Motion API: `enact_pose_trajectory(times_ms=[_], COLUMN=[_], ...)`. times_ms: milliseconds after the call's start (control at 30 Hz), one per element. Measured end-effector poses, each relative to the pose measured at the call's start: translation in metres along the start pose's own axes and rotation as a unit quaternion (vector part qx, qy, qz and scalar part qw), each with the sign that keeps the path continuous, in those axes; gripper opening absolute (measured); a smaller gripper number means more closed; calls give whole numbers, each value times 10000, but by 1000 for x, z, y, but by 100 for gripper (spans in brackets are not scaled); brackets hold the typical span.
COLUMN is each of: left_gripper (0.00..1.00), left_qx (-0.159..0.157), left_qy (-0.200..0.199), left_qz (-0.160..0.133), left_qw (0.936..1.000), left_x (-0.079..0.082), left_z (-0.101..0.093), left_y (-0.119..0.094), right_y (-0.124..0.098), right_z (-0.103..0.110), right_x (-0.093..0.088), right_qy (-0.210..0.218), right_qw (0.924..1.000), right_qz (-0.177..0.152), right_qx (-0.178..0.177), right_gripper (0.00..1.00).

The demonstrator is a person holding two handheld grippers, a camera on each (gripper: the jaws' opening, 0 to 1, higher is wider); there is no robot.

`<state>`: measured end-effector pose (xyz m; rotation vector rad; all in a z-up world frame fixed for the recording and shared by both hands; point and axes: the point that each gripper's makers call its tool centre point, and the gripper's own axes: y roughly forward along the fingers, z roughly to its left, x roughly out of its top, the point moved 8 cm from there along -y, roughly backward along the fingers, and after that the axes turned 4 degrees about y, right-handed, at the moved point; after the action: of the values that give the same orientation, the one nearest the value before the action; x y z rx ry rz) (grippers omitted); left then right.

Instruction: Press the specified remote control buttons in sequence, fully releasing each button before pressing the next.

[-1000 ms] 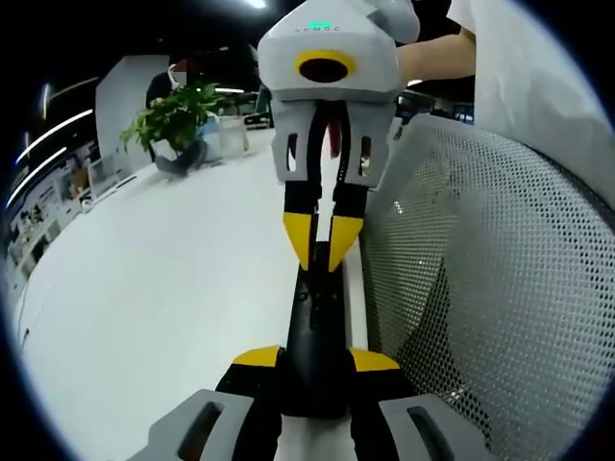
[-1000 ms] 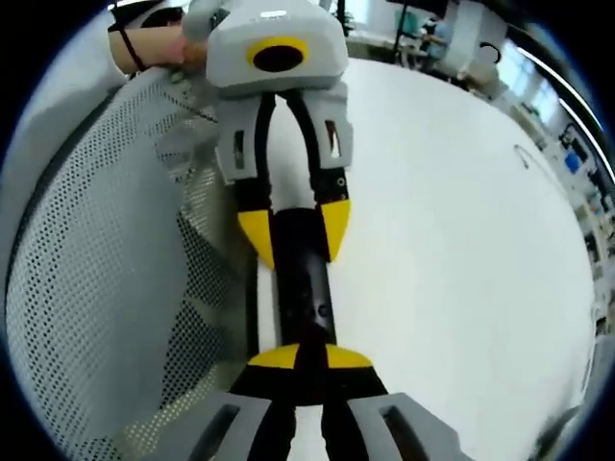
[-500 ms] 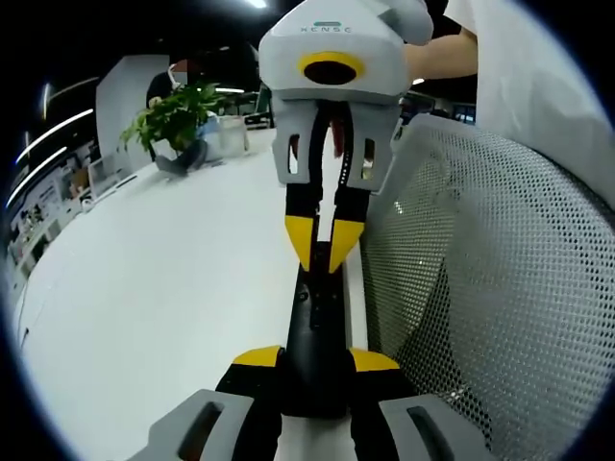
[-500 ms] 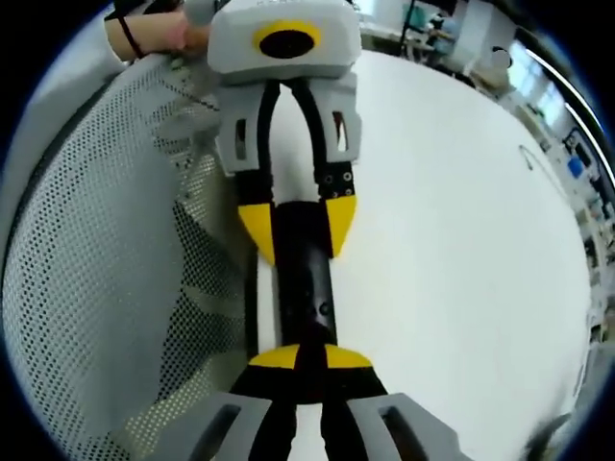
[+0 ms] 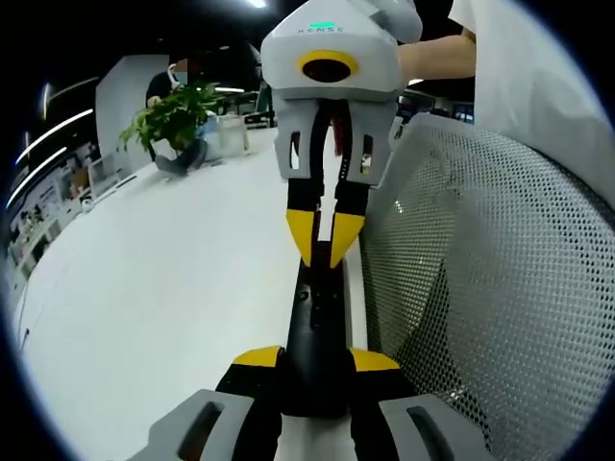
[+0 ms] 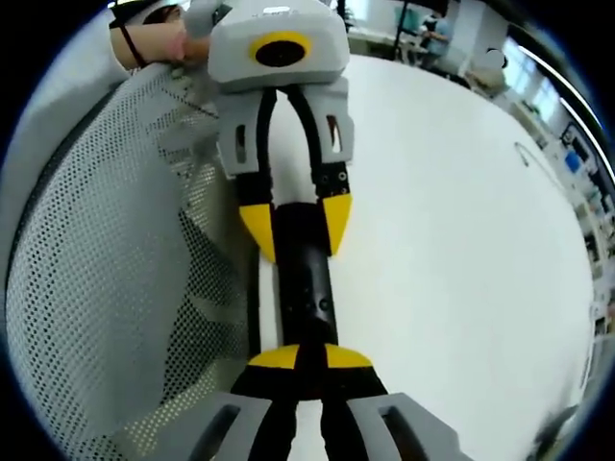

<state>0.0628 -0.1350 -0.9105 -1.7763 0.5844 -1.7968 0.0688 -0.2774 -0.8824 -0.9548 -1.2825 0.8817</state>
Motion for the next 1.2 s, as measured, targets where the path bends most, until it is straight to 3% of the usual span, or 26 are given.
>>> enact_pose_trajectory(times_ms=[400, 500, 800, 967, 1200], left_gripper=[25, 25, 25, 25, 25], left_qx=[-10, -18, -10, -20, -25], left_qy=[-2, 10, 12, 12, 11], left_qz=[-6, -6, 6, 0, -4], left_qw=[10000, 10000, 10000, 10000, 10000], left_x=[0, 0, 0, 1, 0], left_z=[0, 0, 0, 0, 0], left_y=[0, 1, 0, 0, 0], right_y=[2, 1, -1, -2, -1], right_z=[4, 3, 4, 5, 10], right_x=[1, -1, -7, -10, -5], right_qy=[-4, 216, 232, 184, -301], right_qw=[9997, 9995, 9989, 9990, 9983], right_qz=[69, -24, -321, -277, -11], right_qx=[-243, -240, -252, -288, -504], right_gripper=[3, 3, 2, 0, 0])
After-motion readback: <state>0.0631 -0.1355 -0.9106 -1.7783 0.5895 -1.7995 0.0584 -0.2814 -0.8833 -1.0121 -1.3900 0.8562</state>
